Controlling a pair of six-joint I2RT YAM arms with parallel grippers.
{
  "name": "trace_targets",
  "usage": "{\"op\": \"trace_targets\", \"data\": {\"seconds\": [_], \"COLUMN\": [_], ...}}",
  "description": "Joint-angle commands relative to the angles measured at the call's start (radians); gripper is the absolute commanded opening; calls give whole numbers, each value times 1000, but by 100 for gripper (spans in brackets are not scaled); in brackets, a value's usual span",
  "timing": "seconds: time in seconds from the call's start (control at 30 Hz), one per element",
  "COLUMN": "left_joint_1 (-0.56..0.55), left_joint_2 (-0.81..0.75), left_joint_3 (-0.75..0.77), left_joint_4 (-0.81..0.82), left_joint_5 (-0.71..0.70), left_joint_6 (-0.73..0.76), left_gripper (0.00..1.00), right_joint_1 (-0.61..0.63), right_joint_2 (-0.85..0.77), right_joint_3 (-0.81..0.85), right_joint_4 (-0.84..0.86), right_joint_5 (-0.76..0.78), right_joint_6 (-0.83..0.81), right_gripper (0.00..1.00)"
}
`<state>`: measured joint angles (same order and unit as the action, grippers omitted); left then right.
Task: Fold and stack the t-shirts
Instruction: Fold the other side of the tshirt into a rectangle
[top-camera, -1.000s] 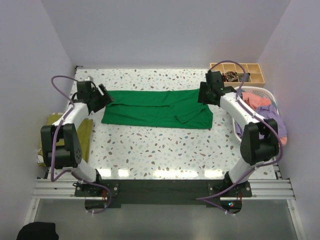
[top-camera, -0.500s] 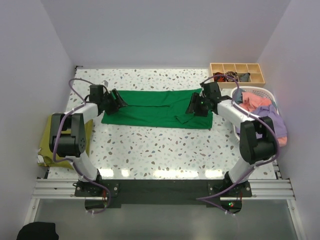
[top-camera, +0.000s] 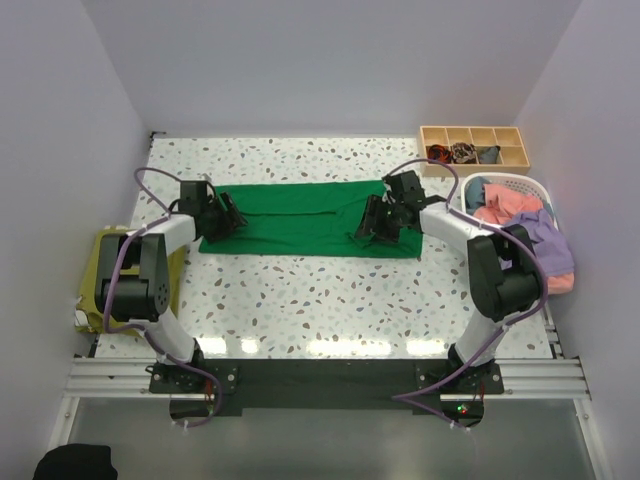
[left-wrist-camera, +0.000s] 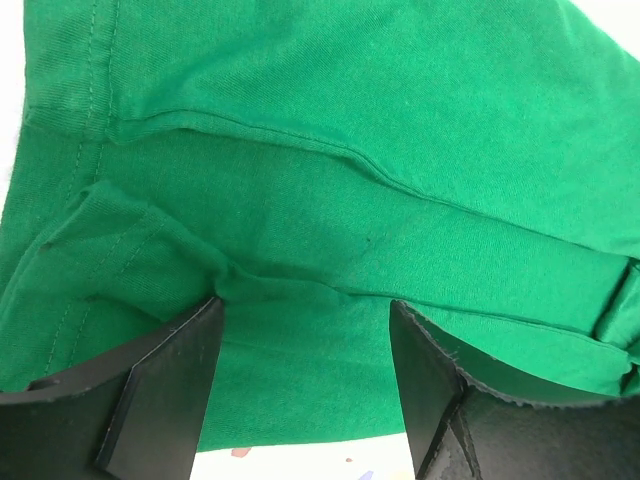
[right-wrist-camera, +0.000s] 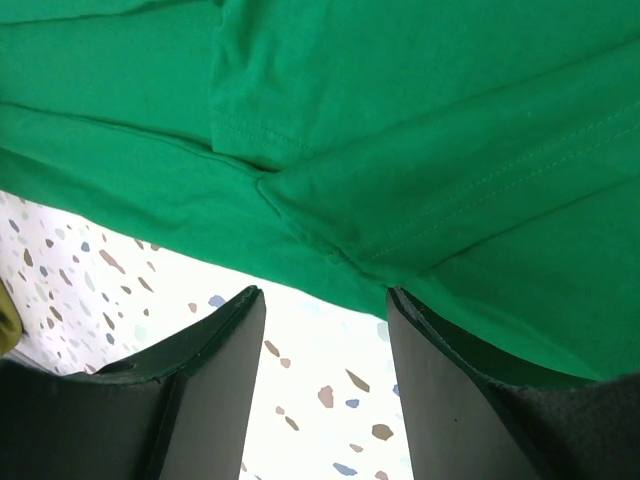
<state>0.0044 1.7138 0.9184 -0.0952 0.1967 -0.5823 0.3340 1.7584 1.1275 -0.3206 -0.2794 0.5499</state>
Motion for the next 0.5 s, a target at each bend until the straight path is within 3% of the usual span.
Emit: {"op": "trace_targets", "data": {"seconds": [0.0, 0.47], "left_joint_1": [3, 5], "left_joint_2": [-28, -20], "left_joint_3": [-12, -9], "left_joint_4": [-31, -21], "left_joint_5": [-56, -28], "left_joint_6": [15, 19], "left_gripper": [73, 72], "right_joint_1": [14, 30], "right_joint_2": [-34, -4], "right_joint_3": [-24, -64], "right_joint_4": [5, 104], "right_joint_5": [3, 2], "right_joint_6": [35, 62], "right_gripper": [56, 57]}}
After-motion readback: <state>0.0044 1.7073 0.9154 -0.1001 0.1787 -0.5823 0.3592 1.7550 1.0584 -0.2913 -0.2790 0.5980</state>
